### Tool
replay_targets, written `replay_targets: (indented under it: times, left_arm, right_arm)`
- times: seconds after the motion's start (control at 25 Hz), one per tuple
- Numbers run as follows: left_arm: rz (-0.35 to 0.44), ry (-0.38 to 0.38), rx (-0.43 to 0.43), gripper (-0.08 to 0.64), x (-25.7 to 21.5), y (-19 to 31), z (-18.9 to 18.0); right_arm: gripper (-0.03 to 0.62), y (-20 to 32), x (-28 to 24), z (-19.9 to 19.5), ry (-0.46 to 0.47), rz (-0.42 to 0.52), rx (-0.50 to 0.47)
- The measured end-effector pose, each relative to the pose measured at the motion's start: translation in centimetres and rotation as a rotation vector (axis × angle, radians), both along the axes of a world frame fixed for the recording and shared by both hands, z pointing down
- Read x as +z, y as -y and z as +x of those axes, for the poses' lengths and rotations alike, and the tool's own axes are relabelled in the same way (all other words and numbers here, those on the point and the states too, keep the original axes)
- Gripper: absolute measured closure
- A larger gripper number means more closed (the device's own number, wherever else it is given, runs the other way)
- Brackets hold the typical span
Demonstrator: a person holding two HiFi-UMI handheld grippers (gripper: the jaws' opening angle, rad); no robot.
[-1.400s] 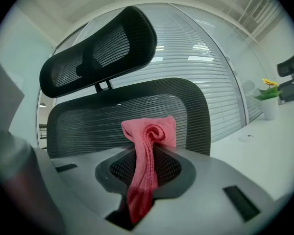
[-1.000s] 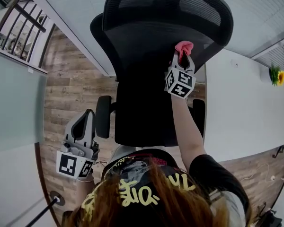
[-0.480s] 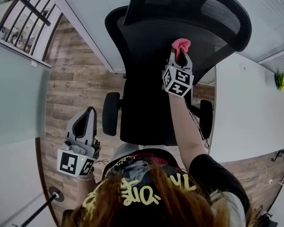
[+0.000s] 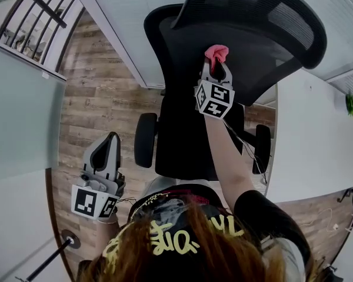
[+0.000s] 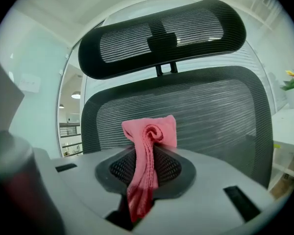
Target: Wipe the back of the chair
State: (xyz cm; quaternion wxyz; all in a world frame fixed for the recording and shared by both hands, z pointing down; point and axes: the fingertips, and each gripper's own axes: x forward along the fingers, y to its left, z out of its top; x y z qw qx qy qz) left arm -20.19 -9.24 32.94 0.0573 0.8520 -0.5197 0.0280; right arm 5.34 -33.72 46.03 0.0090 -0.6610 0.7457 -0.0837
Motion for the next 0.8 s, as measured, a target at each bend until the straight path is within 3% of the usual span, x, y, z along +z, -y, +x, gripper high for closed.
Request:
replay_targets:
  times: [0.8]
  left_arm:
    - [-0.010, 0.010, -0.013, 0.571, 0.5, 0.5, -5.0]
  right_arm:
    - [0.522, 0.6, 0.4, -9.6, -0.036, 0.012, -0.122]
